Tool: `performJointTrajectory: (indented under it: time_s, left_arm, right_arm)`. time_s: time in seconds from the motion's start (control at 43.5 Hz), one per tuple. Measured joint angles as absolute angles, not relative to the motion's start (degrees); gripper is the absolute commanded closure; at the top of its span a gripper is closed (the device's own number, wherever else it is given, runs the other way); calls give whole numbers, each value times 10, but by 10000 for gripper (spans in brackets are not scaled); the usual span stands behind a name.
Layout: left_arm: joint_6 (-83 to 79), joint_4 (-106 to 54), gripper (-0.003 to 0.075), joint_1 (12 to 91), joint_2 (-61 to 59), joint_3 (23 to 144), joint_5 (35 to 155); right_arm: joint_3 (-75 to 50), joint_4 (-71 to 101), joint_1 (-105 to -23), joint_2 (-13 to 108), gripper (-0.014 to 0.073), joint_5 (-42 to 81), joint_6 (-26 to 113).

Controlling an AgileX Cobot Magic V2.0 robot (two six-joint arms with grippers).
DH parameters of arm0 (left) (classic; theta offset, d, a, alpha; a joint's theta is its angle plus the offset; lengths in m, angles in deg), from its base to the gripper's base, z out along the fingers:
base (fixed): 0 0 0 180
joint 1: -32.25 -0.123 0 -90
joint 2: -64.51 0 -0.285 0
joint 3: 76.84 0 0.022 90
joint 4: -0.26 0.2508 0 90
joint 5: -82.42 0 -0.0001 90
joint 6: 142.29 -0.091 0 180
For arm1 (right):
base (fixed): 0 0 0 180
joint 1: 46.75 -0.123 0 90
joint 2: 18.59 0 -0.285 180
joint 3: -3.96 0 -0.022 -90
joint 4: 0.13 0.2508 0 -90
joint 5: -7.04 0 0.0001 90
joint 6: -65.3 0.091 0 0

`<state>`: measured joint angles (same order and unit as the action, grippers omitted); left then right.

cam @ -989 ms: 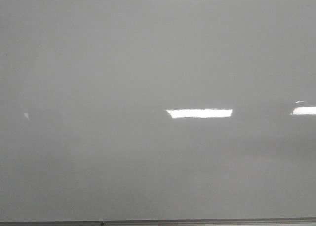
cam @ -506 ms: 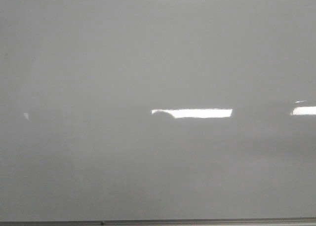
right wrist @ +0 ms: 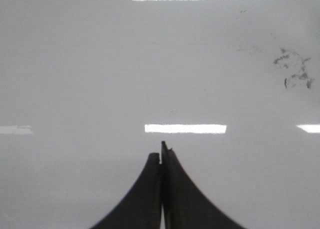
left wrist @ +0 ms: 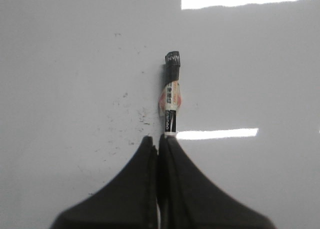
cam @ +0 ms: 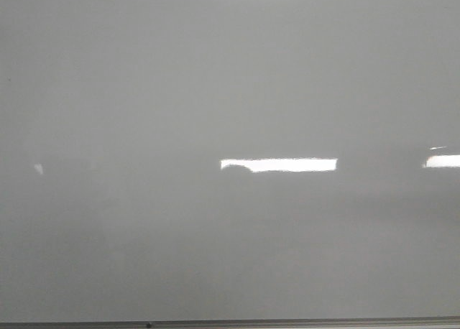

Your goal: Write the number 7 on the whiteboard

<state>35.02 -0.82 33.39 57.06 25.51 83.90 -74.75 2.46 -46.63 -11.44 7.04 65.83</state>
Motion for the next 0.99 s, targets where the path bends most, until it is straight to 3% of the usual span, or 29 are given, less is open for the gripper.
performJointTrajectory:
  time_s: [0.207, 0.46, 0.759, 0.989]
  left_arm:
    - [350, -8, 741, 334, 571, 281, 831]
    - [350, -8, 741, 334, 553, 431, 933]
    - [350, -12, 741, 334, 437, 604, 1096]
    - [350, -14, 741, 334, 372, 632, 1151]
  right_arm:
    - [-709, 25, -466, -114, 660, 107, 658]
    - [-577, 25, -466, -109, 660, 204, 658]
    - [-432, 25, -466, 2, 660, 327, 658]
    - [-399, 25, -466, 86, 660, 409, 658]
